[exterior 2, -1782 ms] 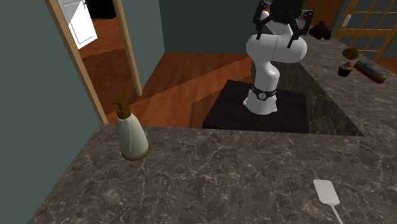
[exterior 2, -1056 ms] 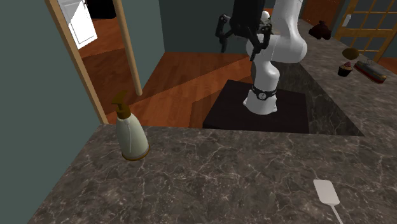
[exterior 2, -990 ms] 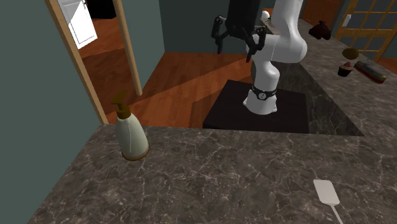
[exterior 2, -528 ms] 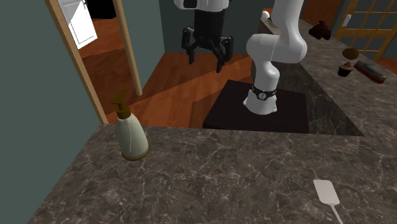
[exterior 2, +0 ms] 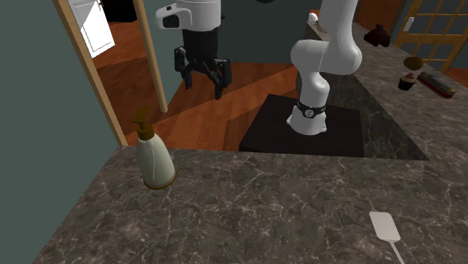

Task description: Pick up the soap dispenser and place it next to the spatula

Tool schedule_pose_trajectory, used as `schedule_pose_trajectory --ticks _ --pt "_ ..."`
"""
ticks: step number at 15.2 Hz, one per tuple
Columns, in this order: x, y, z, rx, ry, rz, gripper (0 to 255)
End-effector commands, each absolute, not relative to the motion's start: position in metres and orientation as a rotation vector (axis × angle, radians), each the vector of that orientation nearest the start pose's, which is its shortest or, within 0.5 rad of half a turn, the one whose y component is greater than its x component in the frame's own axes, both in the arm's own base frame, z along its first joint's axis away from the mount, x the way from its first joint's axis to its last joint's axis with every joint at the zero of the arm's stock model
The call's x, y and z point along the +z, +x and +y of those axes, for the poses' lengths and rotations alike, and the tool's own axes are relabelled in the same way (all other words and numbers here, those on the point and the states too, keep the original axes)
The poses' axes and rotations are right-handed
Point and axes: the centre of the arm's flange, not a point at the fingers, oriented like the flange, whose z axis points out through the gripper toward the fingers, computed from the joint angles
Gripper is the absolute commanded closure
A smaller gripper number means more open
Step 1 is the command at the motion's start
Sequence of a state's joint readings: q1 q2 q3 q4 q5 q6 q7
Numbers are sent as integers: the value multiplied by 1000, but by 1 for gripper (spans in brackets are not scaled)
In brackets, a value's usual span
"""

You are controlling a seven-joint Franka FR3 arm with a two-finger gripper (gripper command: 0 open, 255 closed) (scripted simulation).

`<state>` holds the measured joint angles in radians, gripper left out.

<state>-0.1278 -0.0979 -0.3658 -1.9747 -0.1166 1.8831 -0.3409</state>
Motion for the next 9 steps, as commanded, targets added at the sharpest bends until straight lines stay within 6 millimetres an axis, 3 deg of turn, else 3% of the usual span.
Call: schedule_pose_trajectory --ticks 1,9 --pt "505 476 -287 41 -3204 185 0" --pt "477 531 -374 16 -3189 194 0"
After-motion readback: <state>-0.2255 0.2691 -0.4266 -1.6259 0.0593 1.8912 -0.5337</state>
